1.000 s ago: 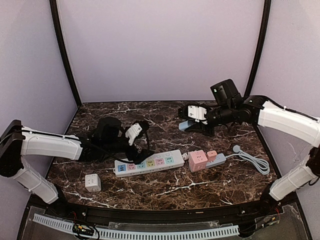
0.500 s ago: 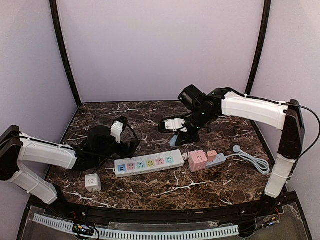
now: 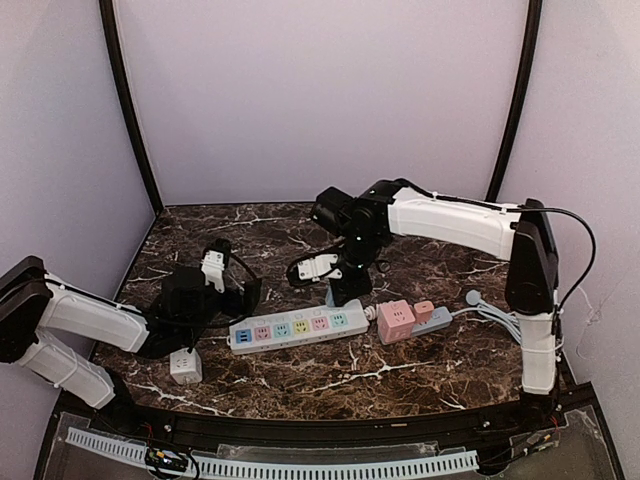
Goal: Insert the plug
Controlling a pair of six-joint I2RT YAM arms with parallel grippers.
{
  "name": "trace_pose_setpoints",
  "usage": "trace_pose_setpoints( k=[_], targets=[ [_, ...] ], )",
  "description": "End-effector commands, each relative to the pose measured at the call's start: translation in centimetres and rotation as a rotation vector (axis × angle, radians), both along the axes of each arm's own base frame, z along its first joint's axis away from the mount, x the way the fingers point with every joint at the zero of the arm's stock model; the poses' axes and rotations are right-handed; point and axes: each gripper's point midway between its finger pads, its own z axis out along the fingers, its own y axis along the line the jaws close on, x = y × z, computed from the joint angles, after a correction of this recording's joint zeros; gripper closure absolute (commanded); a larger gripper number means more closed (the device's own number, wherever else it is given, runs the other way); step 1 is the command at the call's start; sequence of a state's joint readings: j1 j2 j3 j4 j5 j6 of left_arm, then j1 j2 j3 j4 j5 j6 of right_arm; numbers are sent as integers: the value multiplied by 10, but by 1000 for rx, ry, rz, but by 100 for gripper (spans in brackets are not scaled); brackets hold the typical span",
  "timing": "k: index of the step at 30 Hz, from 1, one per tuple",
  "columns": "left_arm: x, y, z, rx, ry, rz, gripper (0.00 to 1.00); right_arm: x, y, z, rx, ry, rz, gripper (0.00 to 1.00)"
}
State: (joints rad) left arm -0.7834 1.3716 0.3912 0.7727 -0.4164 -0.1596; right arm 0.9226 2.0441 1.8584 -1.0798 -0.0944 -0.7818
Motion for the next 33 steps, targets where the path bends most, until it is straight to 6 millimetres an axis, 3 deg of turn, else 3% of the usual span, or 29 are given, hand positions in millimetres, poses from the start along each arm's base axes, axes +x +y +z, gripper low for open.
trace_pose_setpoints(
  k=[1, 14, 27, 33],
  targets=[
    [1, 10, 13, -20, -63, 37, 0, -2, -3, -5, -77, 32, -29, 100],
    [-2, 10, 11, -11, -90, 15, 0, -12, 3, -19, -104, 58, -1, 100],
    [-7, 31, 17, -10, -131, 89, 0, -16, 3, -38, -147, 77, 3, 100],
    [-7, 32, 18, -15, -136, 88, 0, -17, 1, -44, -161, 84, -6, 100]
  ],
)
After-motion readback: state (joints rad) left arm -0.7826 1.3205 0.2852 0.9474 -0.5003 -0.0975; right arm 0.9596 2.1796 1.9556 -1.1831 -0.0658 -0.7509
